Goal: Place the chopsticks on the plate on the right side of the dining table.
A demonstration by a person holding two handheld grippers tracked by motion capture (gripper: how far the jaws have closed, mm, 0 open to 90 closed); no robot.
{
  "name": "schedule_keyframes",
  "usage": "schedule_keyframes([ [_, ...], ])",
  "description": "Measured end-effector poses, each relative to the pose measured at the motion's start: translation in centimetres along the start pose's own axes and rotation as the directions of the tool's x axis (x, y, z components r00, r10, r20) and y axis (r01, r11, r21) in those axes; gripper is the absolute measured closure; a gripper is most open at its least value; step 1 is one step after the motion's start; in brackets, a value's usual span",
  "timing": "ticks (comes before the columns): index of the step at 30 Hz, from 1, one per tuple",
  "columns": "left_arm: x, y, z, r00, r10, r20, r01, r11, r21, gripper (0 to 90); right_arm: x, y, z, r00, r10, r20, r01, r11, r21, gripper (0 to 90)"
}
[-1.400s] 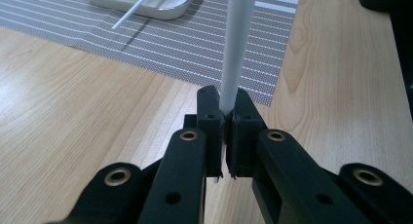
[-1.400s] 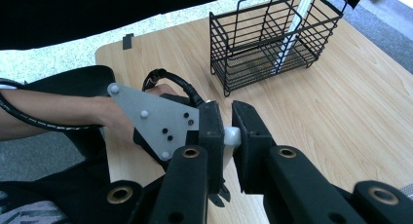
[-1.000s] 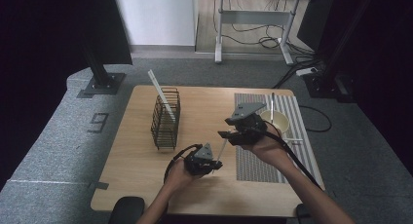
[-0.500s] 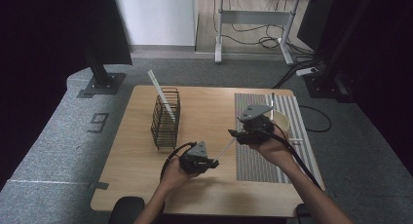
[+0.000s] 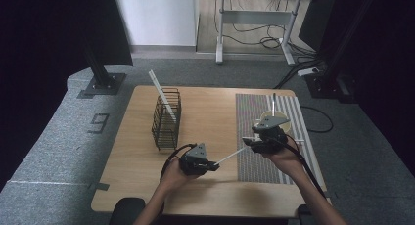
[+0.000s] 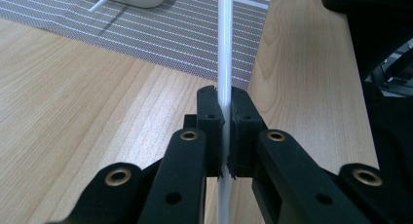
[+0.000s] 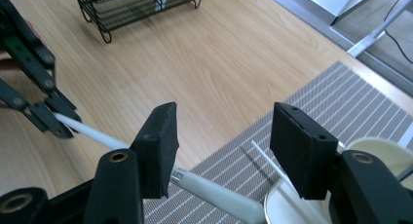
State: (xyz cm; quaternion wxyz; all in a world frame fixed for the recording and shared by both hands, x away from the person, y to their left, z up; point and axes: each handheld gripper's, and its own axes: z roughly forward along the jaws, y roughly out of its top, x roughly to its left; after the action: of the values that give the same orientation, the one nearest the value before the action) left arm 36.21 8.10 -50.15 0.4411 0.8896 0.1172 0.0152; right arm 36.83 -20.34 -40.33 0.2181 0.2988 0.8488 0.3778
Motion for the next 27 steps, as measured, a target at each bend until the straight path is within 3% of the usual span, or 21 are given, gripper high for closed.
schedule_keyframes([
  [12,0.1,-0.2,-0.5,0.9996,0.027,0.001,-0.027,0.999,-0.037,85.4,-0.3,-3.4,1.2,0.9991,0.038,0.019,-0.038,0.999,0.012,42.9],
  [27,-0.1,-0.2,-0.7,0.9985,0.052,0.013,-0.051,0.9964,-0.067,85.6,-0.5,-5.7,2.6,0.997,0.077,0.009,-0.077,0.997,0.029,42.9],
])
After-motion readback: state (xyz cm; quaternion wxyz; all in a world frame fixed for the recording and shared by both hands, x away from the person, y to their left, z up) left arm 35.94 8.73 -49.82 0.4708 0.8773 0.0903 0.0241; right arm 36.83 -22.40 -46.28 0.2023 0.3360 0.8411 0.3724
